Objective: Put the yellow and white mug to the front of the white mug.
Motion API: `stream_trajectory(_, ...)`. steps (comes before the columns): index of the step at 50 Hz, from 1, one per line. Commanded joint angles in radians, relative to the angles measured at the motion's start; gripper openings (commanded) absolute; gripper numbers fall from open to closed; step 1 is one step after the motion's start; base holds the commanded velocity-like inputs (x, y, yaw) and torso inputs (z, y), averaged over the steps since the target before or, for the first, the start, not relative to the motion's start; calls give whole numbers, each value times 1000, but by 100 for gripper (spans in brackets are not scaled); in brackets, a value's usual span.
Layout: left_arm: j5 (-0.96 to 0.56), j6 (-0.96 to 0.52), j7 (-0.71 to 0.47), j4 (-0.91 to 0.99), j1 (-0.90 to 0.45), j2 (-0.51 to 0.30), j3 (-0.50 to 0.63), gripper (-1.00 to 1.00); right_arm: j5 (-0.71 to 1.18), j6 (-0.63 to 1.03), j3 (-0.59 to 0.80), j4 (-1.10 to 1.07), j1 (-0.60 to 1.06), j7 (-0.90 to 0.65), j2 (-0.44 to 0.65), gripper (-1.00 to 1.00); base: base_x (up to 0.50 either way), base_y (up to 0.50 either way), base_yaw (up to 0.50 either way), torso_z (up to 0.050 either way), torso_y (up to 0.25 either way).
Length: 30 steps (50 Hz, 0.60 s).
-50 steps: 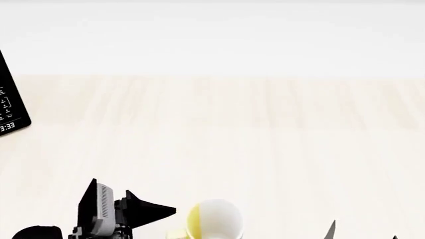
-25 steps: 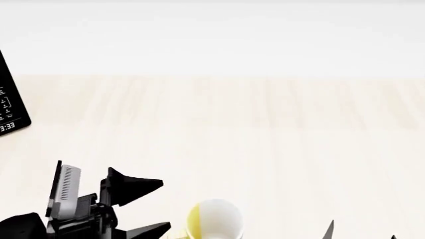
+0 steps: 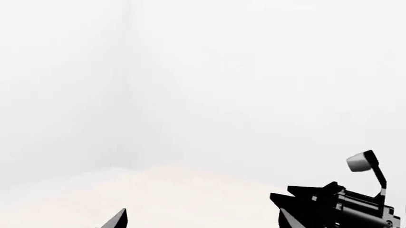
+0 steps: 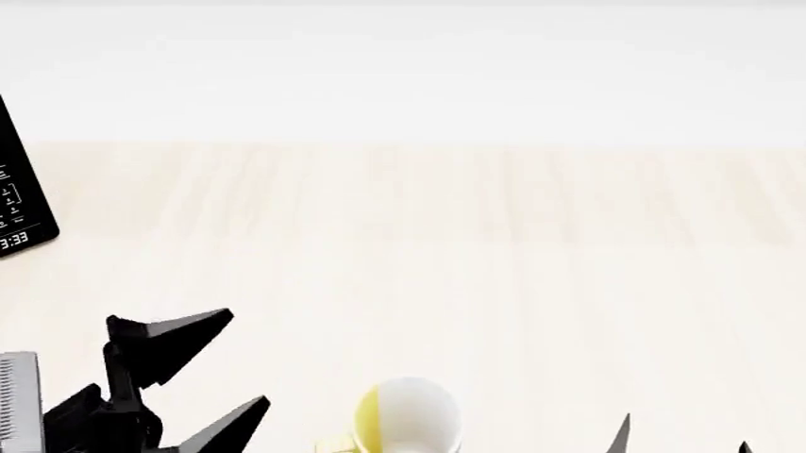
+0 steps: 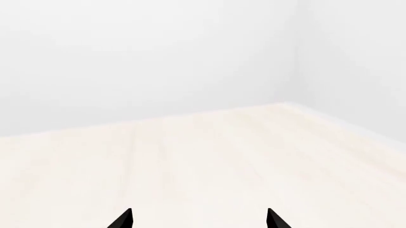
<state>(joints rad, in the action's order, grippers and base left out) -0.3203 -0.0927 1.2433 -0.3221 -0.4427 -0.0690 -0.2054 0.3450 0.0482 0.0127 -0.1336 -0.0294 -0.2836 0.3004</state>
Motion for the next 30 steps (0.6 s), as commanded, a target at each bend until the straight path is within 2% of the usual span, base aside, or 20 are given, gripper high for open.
stream_trajectory(1, -36, 124, -342, 363, 301, 62, -44, 100, 12, -1, -1, -58, -23, -4, 9, 100, 0, 0, 0, 0, 0)
stream_trajectory(4, -24, 221, -503, 384, 341, 63, -37, 100, 14, 0, -2, -83, -31, -9, 11, 100, 0, 0, 0, 0, 0)
stream_trajectory(9, 26, 343, -666, 406, 403, 58, -16, 100, 15, -1, -7, -124, -45, -19, 15, 100, 0, 0, 0, 0, 0)
stream_trajectory(10, -75, 298, -628, 437, 426, 45, -6, 100, 13, -5, -8, -135, -51, -21, 17, 100, 0, 0, 0, 0, 0)
stream_trajectory(11, 15, 369, -706, 417, 429, 60, -14, 100, 12, -8, -8, -142, -54, -20, 18, 100, 0, 0, 0, 0, 0)
stream_trajectory(12, -40, 346, -682, 432, 443, 48, 1, 100, 13, -8, -9, -150, -57, -21, 20, 100, 0, 0, 0, 0, 0)
stream_trajectory(13, -1, 396, -729, 428, 453, 60, -1, 100, 10, -14, -9, -162, -62, -22, 21, 100, 0, 0, 0, 0, 0)
stream_trajectory(14, -60, 390, -716, 445, 466, 53, 7, 100, 10, -14, -10, -170, -66, -23, 23, 100, 0, 0, 0, 0, 0)
stream_trajectory(15, 33, 461, -799, 427, 468, 63, 5, 100, 7, -15, -13, -178, -70, -27, 25, 100, 0, 0, 0, 0, 0)
stream_trajectory(16, -20, 472, -791, 440, 482, 58, 20, 100, 3, -18, -15, -180, -73, -31, 25, 100, 0, 0, 0, 0, 0)
stream_trajectory(22, 55, 563, -920, 429, 512, 56, 57, 100, -19, -64, -24, -187, -92, -29, 32, 100, 0, 0, 0, 0, 0)
stream_trajectory(24, 36, 588, -957, 426, 520, 57, 67, 100, -34, -81, -22, -187, -101, -25, 37, 100, 0, 0, 0, 0, 0)
stream_trajectory(26, 76, 631, -1035, 409, 522, 58, 70, 100, -37, -87, -17, -190, -105, -18, 41, 100, 0, 0, 0, 0, 0)
stream_trajectory(30, 103, 657, -1083, 423, 541, 48, 94, 100, -68, -117, -12, -182, -110, -25, 37, 100, 0, 0, 0, 0, 0)
